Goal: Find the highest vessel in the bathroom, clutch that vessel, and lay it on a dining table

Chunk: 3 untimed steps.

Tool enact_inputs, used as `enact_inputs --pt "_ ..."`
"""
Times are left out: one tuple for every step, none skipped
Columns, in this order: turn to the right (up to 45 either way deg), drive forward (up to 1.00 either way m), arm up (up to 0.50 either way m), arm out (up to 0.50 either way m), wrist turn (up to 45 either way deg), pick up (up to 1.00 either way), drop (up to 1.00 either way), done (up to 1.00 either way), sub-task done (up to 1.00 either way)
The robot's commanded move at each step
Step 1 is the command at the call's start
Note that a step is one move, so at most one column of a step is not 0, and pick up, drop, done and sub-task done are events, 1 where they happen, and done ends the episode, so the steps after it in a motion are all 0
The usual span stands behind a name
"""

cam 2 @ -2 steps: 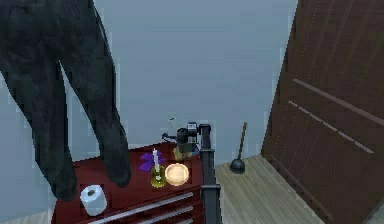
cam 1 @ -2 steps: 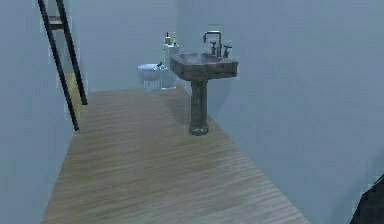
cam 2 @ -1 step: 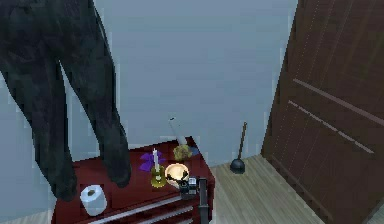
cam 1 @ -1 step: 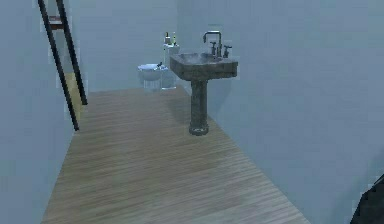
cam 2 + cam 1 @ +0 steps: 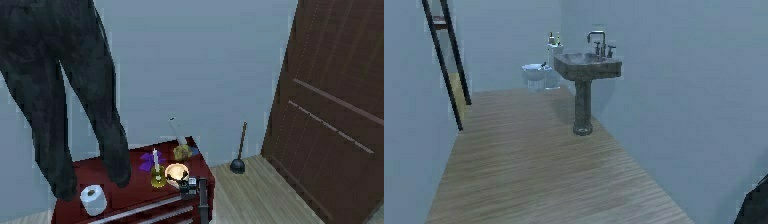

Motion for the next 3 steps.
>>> enact_inputs --pt "0.0 0.0 0.1 0.0 0.0 0.0 0.0 0.0 0.0" --pt "0.0 0.0 0.5 0.0 0.0 0.0 0.0 0.0 0.0" --pt "0.0 0.0 0.0 0.0 -45.0 0.0 0.0 0.0 0.0"
